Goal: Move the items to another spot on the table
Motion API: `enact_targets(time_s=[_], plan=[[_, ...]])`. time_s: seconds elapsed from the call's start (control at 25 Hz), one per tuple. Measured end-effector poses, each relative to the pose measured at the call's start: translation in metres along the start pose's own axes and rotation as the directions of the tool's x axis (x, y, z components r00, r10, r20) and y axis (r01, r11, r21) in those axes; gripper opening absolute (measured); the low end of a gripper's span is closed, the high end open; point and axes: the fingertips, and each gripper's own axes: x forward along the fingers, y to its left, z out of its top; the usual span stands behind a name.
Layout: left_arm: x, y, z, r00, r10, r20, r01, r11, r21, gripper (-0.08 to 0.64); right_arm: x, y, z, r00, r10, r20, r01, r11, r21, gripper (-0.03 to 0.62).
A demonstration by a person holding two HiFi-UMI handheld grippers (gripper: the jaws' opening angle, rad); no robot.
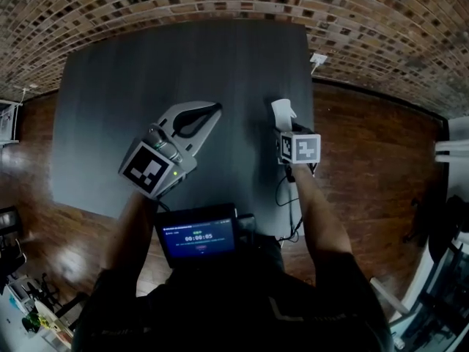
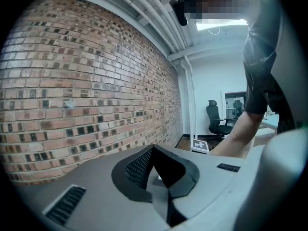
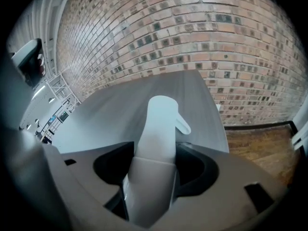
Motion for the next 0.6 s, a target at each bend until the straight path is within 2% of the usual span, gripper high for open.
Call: enact_targets(time_s=[0.4, 0.6], plan=[[-0.073, -0.004, 0.034, 0.994, 0.103, 0.030, -0.104, 0.994, 0.037, 0.002, -0.055, 0.067, 0.042, 0.990, 0.058, 0.130, -0.048, 0.996, -0.080, 0.278], [-0.134, -0.004, 0.054, 0.983, 0.170, 0.066, -0.174, 0.983, 0.059, 0.002, -0.081, 0.122, 0.053, 0.980, 0.100, 0.170, -0.078, 0.988, -0.131, 0.278]])
